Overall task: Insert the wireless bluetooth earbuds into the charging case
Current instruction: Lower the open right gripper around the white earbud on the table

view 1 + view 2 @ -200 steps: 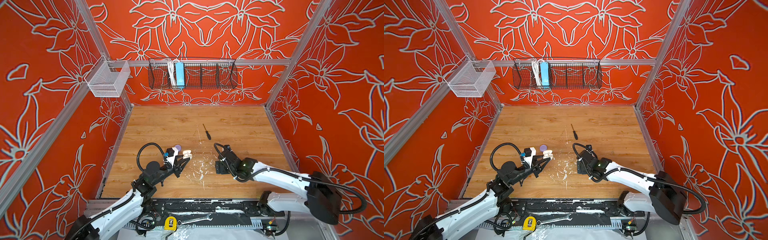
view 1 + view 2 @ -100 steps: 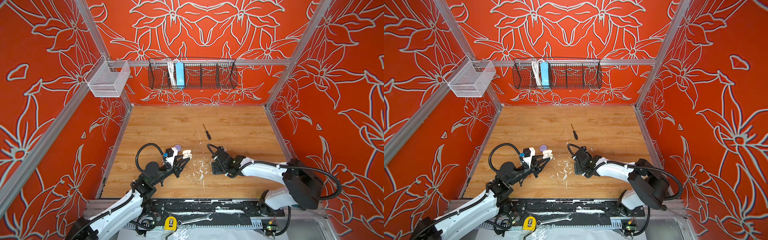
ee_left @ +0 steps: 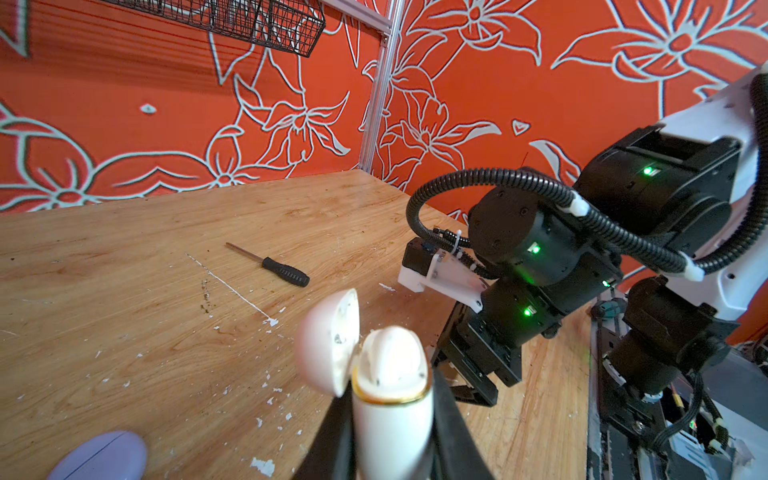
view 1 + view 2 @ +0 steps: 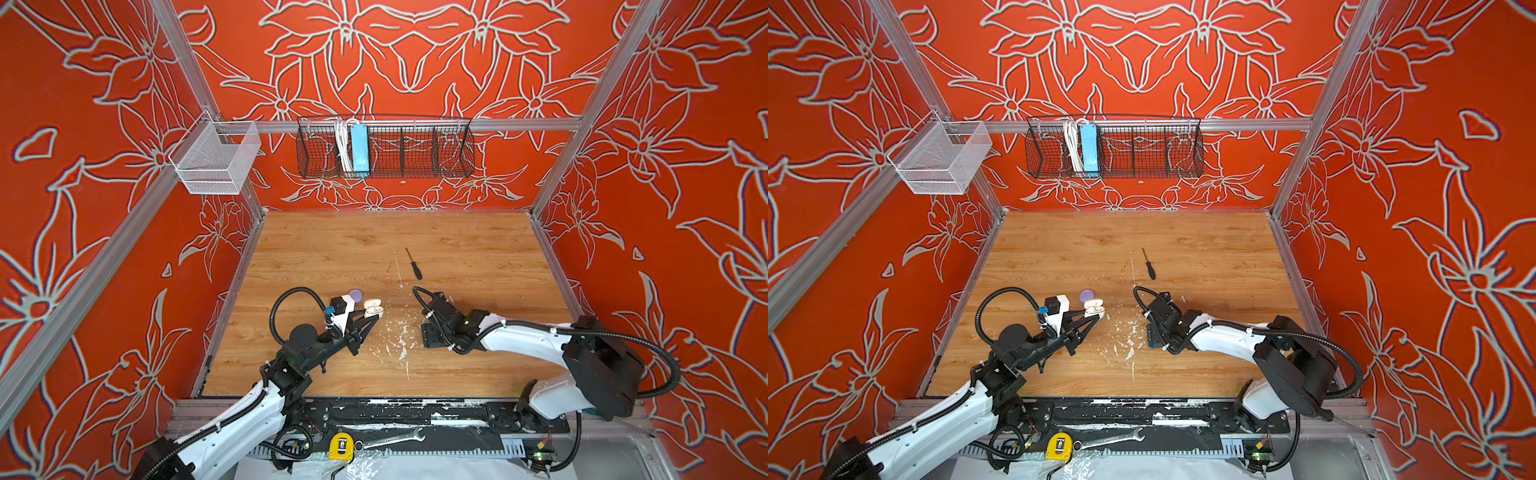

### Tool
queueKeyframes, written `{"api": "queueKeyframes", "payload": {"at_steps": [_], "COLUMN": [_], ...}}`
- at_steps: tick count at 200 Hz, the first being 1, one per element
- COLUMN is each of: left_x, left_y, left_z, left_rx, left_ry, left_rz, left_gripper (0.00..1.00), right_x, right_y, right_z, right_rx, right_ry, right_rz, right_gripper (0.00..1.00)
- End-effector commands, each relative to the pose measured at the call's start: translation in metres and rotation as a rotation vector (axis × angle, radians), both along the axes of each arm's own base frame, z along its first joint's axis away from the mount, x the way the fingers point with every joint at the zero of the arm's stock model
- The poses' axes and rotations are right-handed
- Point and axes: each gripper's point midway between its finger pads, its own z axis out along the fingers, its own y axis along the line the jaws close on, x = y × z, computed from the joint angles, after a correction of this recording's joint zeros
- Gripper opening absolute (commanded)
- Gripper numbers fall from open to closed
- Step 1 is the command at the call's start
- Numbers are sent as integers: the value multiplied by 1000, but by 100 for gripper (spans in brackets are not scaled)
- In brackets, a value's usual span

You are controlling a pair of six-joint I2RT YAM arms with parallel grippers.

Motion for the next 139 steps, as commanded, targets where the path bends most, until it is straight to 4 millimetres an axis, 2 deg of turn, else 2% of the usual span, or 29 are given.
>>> {"api": "queueKeyframes", "payload": {"at_steps": [1, 65, 139], "left_x": [1, -1, -1], "left_y": [3, 5, 6], "left_z": [11, 16, 15], "left_rx": [-17, -31, -26], "left_ry": [-37, -48, -51], "left_rz": [14, 16, 23], "left_gripper": [0, 0, 0], "right_x": [-3, -11, -13], "right_y": [12, 24, 27], "right_z": [-1, 8, 28], "right_rx": [17, 45, 123], "right_ry": [26, -1, -83], "right_rz": [19, 45, 70], "right_gripper": [77, 69, 67]}}
